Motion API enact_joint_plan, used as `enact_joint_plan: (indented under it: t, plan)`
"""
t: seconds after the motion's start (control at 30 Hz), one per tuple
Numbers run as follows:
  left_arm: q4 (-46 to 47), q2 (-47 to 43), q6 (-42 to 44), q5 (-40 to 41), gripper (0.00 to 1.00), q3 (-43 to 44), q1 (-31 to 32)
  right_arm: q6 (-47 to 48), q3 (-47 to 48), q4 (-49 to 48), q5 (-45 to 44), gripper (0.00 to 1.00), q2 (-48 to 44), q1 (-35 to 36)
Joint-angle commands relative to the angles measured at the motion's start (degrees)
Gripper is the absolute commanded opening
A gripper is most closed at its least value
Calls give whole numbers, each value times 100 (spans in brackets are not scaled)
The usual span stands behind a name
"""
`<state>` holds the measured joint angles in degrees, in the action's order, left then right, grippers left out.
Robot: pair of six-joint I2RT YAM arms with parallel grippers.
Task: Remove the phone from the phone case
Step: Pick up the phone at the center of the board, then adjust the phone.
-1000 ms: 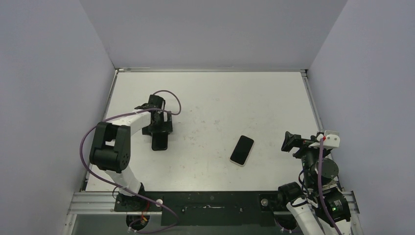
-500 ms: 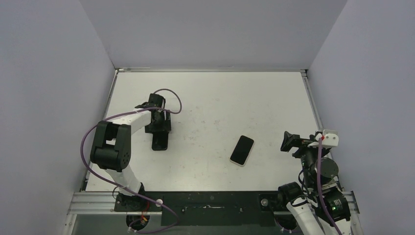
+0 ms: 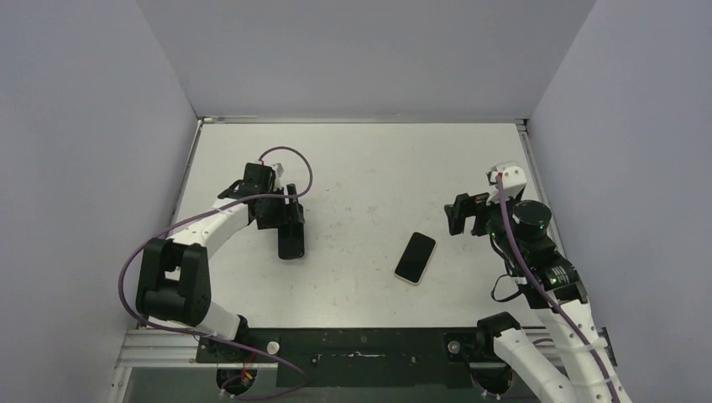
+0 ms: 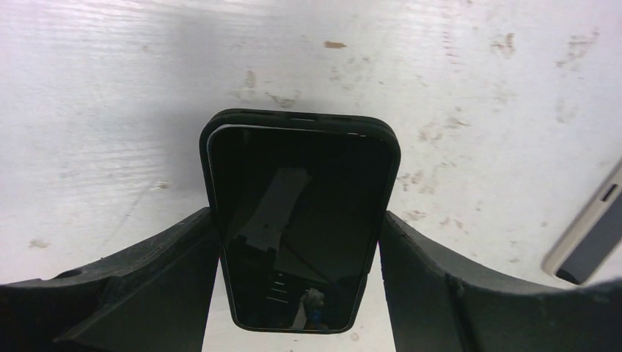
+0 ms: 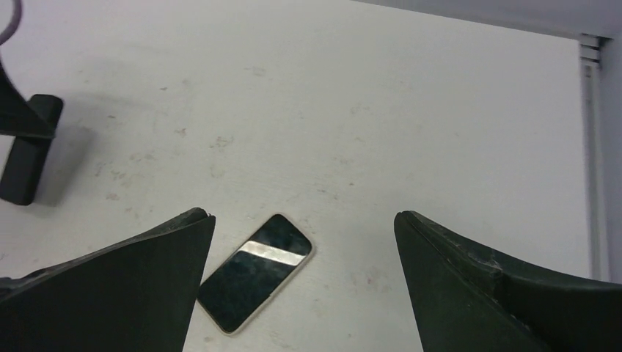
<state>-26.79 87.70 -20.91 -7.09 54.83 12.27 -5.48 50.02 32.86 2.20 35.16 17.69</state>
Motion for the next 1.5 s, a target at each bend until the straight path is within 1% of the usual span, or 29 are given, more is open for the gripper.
enact_joint_plan:
  t: [0.0, 0.1, 0.23, 0.33, 0.57, 0.73, 0.87, 1.0, 1.13, 1.23, 1.27, 1.3, 1.37, 1.47]
  plan:
    - [701, -423, -524, -915, 24, -234, -20, -146, 253, -663, 1511, 100, 690, 41]
    - [1192, -505, -869, -1269, 19, -563, -21, -549, 90, -1021, 2053, 100, 1196, 69]
    - [1771, -462, -1260, -1605, 15, -789, -8, -1069, -469, -1972, 2367, 100, 1656, 378]
    - [2132, -466, -1600, -1927, 14, -898, 3, -1522, -738, -2734, 2206, 100, 1999, 842]
    - [3054, -751, -2727, -2347, 12, -1289, 69, -2387, -946, -4065, 1306, 100, 3057, 2387]
    - [3277, -1081, -3164, -2209, 10, -1470, 263, -2759, -495, -4231, 518, 100, 3915, 3240]
    - [3376, -1256, -3400, -2204, 10, -1534, 396, -2839, -164, -4288, 388, 100, 4457, 3546]
    - [3367, -1460, -3485, -2108, 10, -1528, 565, -2830, 96, -4271, 327, 94, 4812, 3721]
    - [3416, -1628, -3567, -2054, 10, -1569, 670, -2834, 270, -4266, 200, 83, 5004, 3776]
    - [3448, -1725, -3555, -2030, 10, -1576, 772, -2836, 370, -4316, 194, 68, 5128, 3800]
    - [3445, -1751, -3538, -2033, 10, -1576, 802, -2836, 415, -4296, 186, 59, 5159, 3803]
    - [3443, -1774, -3528, -2041, 11, -1572, 829, -2836, 446, -4285, 191, 47, 5174, 3811]
    - [3432, -1827, -3490, -2052, 12, -1565, 893, -2820, 482, -4240, 186, 30, 5166, 3812]
    - [3393, -1923, -3428, -2011, 15, -1531, 934, -2798, 495, -4141, 169, 8, 5082, 3803]
